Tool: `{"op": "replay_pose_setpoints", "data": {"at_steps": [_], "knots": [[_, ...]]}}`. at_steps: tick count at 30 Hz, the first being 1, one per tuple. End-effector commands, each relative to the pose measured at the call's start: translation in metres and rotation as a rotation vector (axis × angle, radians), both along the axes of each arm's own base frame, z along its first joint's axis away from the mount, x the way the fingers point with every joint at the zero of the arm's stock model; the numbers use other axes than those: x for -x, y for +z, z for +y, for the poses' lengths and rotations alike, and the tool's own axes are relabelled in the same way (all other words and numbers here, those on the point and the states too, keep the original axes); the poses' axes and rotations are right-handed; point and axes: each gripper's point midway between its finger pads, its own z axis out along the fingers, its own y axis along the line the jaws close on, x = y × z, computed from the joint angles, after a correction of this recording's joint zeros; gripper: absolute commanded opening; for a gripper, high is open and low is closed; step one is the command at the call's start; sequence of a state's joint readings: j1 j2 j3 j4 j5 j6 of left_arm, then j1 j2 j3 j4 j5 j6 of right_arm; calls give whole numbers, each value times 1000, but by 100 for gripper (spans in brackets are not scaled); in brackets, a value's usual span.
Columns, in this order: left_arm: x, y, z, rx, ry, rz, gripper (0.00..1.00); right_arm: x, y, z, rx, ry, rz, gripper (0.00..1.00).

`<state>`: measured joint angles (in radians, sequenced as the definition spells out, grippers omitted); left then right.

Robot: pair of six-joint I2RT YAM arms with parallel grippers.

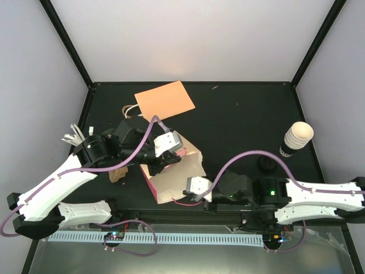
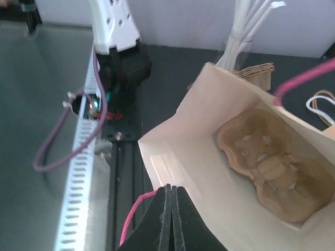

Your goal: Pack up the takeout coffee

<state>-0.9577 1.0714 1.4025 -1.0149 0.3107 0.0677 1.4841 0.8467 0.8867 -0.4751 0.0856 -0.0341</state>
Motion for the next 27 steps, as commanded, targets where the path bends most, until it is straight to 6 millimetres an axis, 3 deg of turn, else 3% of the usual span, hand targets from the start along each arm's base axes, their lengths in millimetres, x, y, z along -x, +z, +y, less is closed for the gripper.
{"op": "replay_pose_setpoints", "data": {"at_steps": [1,5,13,27], "knots": [[2,25,-2,71,-12,-41,2,1,-18,21,74,45,-244,1],[4,26,-2,79,-18,-40,2,-2,-44,30,190,67,-332,1],[8,30,-3,98,-41,-37,2,-13,-74,34,334,64,-420,1],[14,31,-3,115,-59,-24,1,-27,-78,34,392,17,-506,1]]}}
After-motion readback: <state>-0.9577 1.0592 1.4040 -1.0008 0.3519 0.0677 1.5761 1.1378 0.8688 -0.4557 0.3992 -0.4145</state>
